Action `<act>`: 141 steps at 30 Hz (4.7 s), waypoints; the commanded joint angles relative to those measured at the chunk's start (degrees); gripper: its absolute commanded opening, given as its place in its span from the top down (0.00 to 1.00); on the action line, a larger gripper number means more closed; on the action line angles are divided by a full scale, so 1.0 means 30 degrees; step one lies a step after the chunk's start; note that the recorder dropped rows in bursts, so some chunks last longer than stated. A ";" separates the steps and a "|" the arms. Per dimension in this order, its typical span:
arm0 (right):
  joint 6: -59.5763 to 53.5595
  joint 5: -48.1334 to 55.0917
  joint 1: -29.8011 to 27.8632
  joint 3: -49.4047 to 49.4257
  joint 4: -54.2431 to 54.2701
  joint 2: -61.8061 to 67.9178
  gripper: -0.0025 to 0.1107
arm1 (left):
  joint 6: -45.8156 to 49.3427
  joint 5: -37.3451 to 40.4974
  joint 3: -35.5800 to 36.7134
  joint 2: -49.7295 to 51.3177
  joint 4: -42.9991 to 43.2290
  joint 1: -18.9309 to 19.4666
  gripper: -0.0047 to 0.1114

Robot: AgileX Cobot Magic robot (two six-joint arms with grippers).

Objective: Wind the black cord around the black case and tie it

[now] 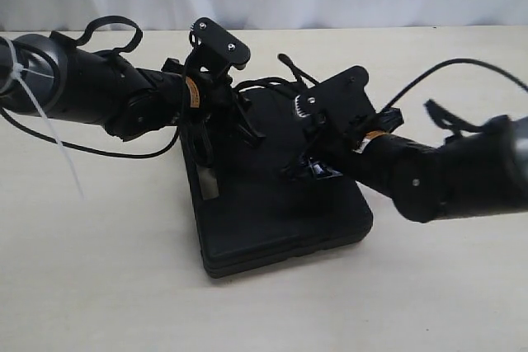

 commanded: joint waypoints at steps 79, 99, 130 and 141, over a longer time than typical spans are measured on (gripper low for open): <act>0.1583 1.4939 -1.3376 -0.5199 -0.3270 -1.0039 0.94 | -0.0064 0.8182 0.2075 -0.2276 -0.9401 0.8178 0.96; -0.6571 1.8724 -0.8560 -0.7668 0.0322 -0.3032 0.69 | 0.1613 0.8130 0.2075 -0.2279 -0.9401 0.9509 0.96; -0.8380 2.3532 -0.4637 -1.4518 -0.5600 0.4499 0.94 | 0.3577 0.7863 0.2075 -0.2279 -0.9401 0.7160 0.96; -0.4285 2.3212 -0.7323 -1.3468 -0.5685 0.2574 0.94 | 0.3197 0.7829 0.2075 -0.2279 -0.9625 0.7202 0.96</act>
